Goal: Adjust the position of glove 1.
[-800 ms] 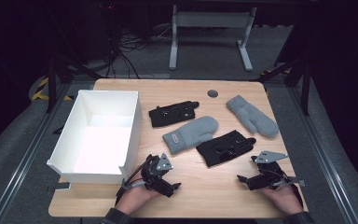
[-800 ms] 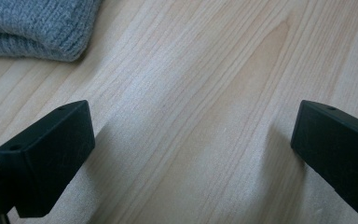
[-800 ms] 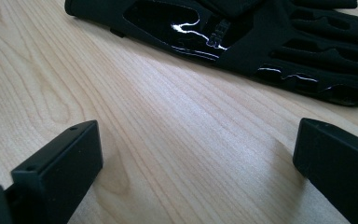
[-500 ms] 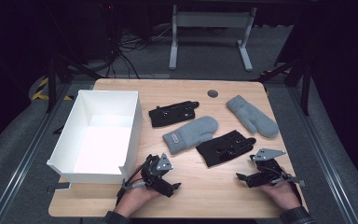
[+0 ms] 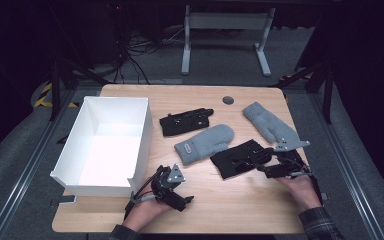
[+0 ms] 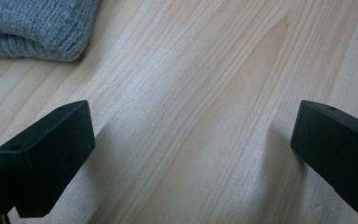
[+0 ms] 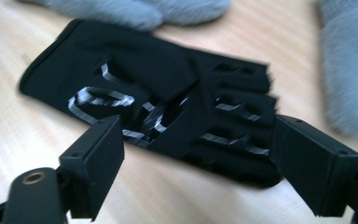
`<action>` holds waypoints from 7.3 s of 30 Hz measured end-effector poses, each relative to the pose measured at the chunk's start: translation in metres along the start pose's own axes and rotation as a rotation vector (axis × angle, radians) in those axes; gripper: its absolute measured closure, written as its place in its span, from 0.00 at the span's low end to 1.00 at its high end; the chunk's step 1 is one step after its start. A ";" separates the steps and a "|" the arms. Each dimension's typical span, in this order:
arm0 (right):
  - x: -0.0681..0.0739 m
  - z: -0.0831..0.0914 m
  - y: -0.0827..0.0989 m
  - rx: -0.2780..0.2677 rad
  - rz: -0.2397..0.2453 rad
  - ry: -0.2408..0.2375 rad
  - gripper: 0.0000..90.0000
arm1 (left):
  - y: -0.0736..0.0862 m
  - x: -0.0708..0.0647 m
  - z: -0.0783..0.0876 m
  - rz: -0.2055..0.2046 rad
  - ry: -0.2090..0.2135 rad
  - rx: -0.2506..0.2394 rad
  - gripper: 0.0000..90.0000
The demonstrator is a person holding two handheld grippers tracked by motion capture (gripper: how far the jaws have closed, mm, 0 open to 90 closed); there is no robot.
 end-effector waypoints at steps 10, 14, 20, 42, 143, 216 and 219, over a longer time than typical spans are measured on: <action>-0.036 -0.012 -0.029 -0.033 -0.034 0.029 0.29 | 0.001 0.000 0.001 0.001 0.001 0.002 0.00; -0.049 -0.022 -0.033 -0.027 -0.046 0.045 0.33 | 0.001 -0.001 0.001 0.002 0.001 0.001 0.00; -0.074 -0.037 -0.034 -0.017 -0.065 0.106 0.45 | 0.001 -0.001 0.001 0.002 0.002 0.001 0.00; -0.102 -0.041 -0.018 0.015 -0.119 0.200 0.91 | -0.001 0.000 -0.001 -0.001 0.003 0.003 0.00; 0.103 0.056 0.064 0.080 0.141 -0.399 1.00 | -0.089 0.001 -0.010 -0.027 0.140 -0.027 0.99; 0.023 0.014 0.069 0.003 0.000 -0.047 0.10 | -0.117 0.091 -0.040 -0.016 -0.027 0.046 0.14; 0.023 0.014 0.069 0.003 0.000 -0.047 0.10 | -0.112 0.098 -0.050 -0.024 -0.025 0.074 0.13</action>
Point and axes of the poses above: each handheld gripper's, and its own axes: z roughly backward along the jaws, y roughly out of its underside, x roughly to its left, the point moved 8 cm from there along -z, roughly forward along the jaws, and after that the axes turned 3 degrees about -z, right-handed, at the moved point
